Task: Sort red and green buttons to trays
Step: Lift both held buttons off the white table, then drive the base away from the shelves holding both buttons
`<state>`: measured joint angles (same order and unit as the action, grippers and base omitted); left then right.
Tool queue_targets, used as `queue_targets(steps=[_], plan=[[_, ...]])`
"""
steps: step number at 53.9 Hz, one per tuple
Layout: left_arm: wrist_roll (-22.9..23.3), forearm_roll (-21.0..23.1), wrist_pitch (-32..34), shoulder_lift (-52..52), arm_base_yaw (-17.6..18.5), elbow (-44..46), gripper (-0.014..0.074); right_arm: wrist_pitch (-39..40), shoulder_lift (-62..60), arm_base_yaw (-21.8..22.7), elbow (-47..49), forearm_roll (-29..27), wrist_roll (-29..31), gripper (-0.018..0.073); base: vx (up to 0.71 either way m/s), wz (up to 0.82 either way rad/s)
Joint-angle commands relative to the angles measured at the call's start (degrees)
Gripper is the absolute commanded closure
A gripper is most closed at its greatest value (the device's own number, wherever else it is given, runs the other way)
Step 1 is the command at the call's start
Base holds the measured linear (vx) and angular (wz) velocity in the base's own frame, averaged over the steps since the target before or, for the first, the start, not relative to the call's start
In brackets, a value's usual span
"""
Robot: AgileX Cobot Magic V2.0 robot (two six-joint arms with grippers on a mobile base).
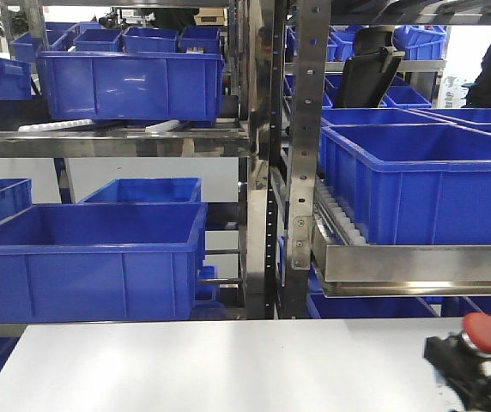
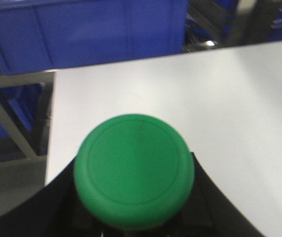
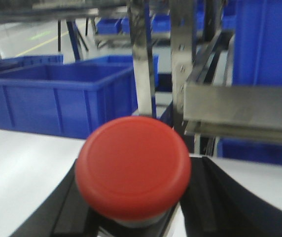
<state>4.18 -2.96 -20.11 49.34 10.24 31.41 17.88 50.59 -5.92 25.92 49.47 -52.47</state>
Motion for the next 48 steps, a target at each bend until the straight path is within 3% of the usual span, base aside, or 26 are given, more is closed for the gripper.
queue_targets(steps=[1,10,17,23,48], plan=[[-10.21,9.16,-0.73,-2.86,1.67,1.93,0.0599,2.09,-7.01,-0.30,2.00,10.78,-8.01,0.0569,0.00,0.00],[-22.60,23.54,-2.05,-8.79,2.13,1.93,0.0599,2.52,-17.57,-2.18,2.00,35.56,-26.58,0.0569,0.00,0.00],[-25.97,27.13,-2.00,-14.51,2.13,1.93,0.0596,1.94,-23.28,-1.97,2.00,52.03,-42.23,0.0569,0.00,0.00],[-25.97,27.18,-0.98,-18.40,2.13,1.93,0.0596,1.56,-25.65,-1.97,1.28,52.26,-47.56,0.0569,0.00,0.00],[-25.92,27.19,-0.13,-19.50,2.13,1.93,0.0596,0.61,-25.78,-1.97,0.63,52.21,-47.51,0.0569,0.00,0.00]])
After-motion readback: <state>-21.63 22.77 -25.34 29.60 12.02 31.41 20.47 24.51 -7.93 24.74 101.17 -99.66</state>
